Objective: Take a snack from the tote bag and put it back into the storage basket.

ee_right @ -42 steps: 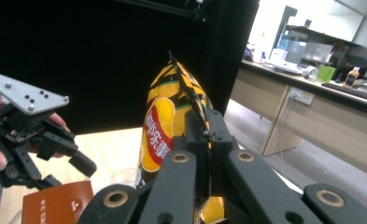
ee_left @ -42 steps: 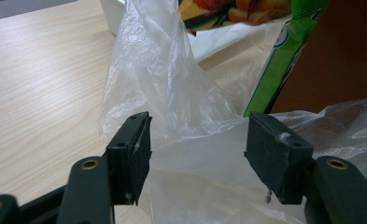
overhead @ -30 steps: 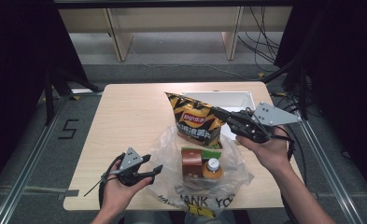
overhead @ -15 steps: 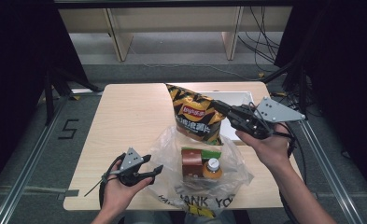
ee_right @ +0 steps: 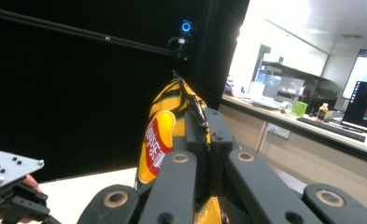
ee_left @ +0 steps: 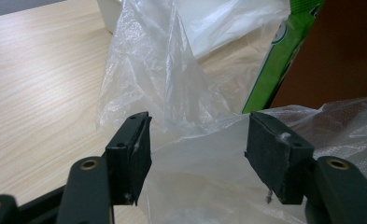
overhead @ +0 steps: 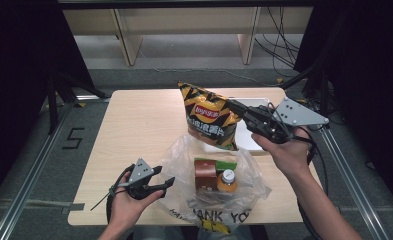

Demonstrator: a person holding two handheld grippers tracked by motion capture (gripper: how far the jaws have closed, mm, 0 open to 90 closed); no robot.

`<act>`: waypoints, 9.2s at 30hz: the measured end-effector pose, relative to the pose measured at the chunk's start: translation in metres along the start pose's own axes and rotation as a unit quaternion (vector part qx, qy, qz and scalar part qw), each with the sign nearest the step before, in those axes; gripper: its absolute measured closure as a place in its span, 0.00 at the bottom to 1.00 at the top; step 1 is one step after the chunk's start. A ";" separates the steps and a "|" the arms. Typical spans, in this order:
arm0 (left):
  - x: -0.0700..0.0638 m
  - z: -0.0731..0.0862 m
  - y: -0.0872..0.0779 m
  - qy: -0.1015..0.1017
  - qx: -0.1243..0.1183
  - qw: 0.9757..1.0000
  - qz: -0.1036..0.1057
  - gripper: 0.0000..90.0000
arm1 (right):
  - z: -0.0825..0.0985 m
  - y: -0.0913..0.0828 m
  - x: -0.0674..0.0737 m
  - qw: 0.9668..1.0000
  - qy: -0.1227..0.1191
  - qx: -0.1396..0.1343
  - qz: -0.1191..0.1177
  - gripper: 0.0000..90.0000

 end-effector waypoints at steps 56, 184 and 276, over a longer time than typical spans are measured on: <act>0.000 -0.001 -0.005 -0.008 -0.013 1.000 -0.002 0.44 | -0.011 0.022 -0.068 0.995 0.031 0.011 0.093 1.00; 0.005 0.010 -0.012 -0.020 -0.009 1.000 -0.011 0.44 | 0.148 0.099 -0.159 0.963 0.083 0.201 0.159 0.96; 0.000 0.008 -0.014 -0.016 -0.015 1.000 -0.012 0.44 | 0.248 0.042 -0.091 0.876 0.096 0.460 0.106 1.00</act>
Point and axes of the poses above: each handheld gripper's, and its own axes: y roughly forward along the jaws, z roughly out of its underside, x roughly to its left, the point moved 8 cm from there along y, roughly forward along the jaws, and after that the axes turned 12 degrees about z, right-handed, at the moved point
